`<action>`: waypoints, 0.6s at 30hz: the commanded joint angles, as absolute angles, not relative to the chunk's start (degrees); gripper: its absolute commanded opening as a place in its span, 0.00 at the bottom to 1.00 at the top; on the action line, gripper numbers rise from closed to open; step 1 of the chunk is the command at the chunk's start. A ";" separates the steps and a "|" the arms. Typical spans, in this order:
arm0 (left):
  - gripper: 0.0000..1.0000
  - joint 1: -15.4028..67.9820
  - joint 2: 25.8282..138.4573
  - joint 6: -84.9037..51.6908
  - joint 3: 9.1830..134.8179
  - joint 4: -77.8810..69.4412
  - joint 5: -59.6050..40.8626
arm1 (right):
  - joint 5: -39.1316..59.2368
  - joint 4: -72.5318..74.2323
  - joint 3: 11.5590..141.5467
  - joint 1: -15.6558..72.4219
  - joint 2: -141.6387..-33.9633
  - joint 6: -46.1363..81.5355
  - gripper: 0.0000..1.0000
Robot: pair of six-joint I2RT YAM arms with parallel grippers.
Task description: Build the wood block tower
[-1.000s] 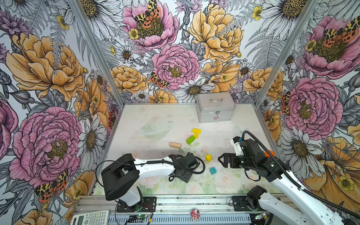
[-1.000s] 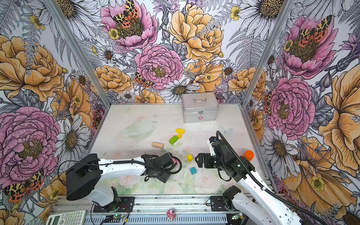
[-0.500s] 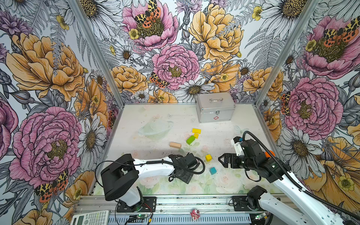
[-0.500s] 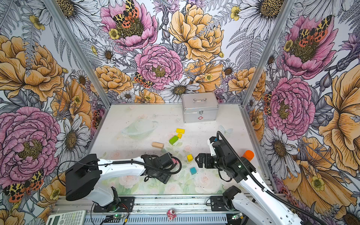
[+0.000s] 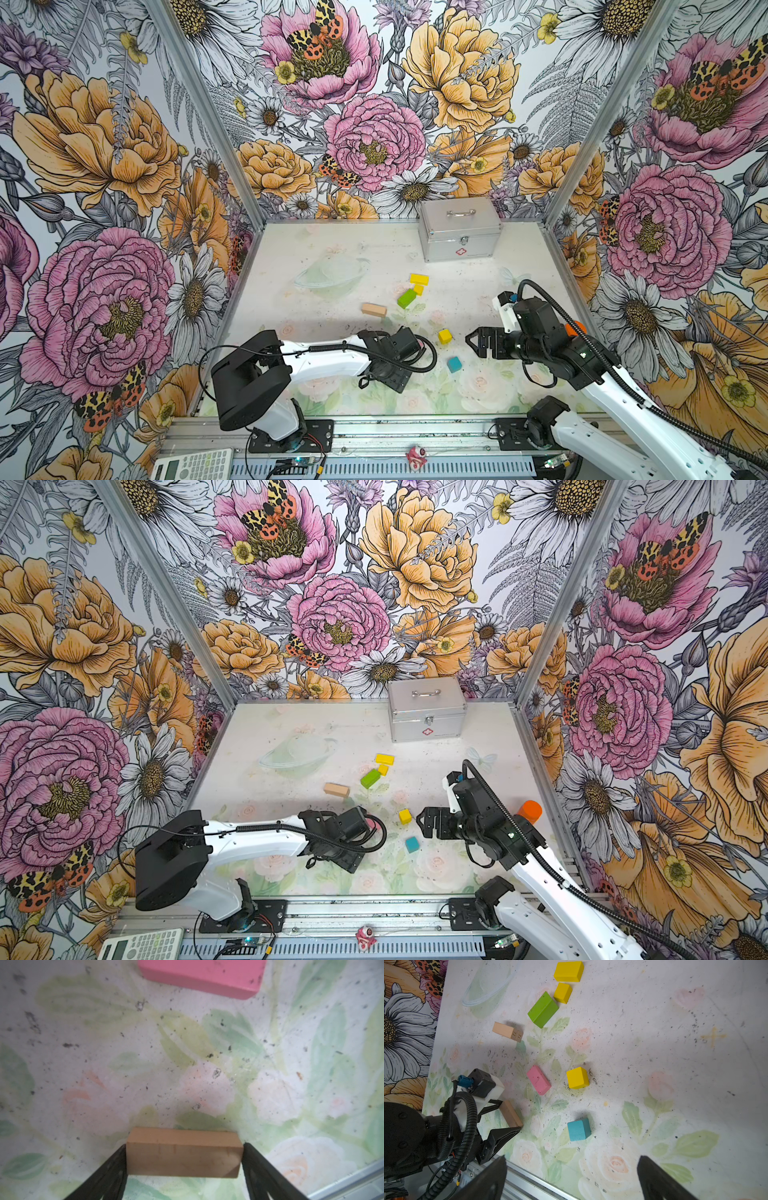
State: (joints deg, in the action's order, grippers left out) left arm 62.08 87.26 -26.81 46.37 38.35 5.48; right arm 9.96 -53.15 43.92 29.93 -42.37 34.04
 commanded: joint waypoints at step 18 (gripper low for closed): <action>0.75 61.82 89.59 -26.38 49.43 40.50 6.09 | 10.10 -52.65 43.75 29.53 -41.22 33.90 1.00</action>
State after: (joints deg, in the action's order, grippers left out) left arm 62.37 88.90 -26.81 47.48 39.20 5.50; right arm 9.96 -53.15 43.64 29.93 -42.26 34.04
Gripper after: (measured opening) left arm 0.776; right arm 0.998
